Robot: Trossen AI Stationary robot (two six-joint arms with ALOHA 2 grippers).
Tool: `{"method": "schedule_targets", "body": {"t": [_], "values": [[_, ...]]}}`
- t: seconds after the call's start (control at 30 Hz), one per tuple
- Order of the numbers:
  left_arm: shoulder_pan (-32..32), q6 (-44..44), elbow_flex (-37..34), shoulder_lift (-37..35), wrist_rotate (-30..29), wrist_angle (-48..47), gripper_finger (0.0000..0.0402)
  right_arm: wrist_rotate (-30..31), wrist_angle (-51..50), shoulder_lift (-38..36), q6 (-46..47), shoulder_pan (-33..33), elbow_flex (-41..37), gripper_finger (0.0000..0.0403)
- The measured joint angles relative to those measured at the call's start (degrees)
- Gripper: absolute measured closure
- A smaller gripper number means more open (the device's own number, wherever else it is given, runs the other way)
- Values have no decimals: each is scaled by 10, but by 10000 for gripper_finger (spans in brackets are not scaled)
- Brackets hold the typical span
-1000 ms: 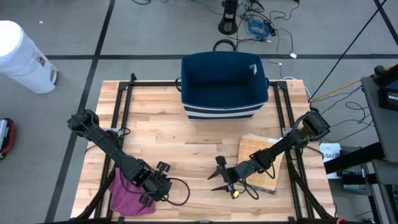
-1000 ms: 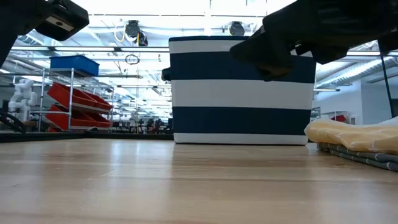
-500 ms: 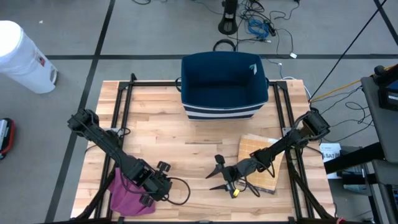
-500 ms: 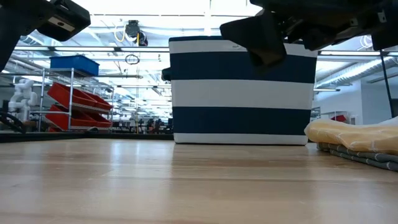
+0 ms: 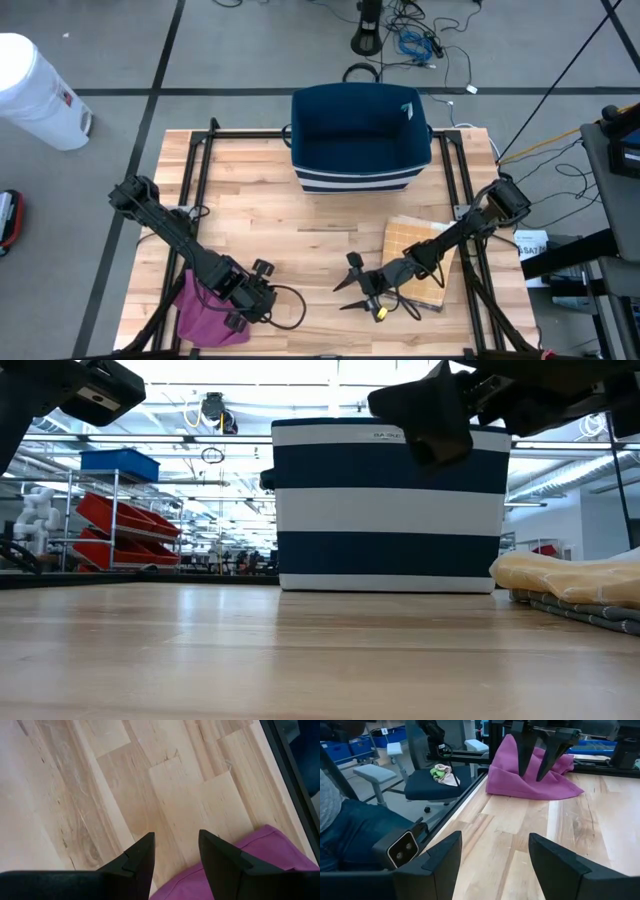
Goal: Fold towel
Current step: Fold the purple towel
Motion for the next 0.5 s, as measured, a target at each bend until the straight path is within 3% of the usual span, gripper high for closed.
{"method": "schedule_targets", "body": {"t": [0.2, 0.5], "values": [[0, 0, 0, 0, 0, 3, 243, 4, 1, 0, 2, -1, 0, 186], [2, 0, 0, 0, 0, 95, 243, 3, 1, 0, 2, -1, 0, 186]]}}
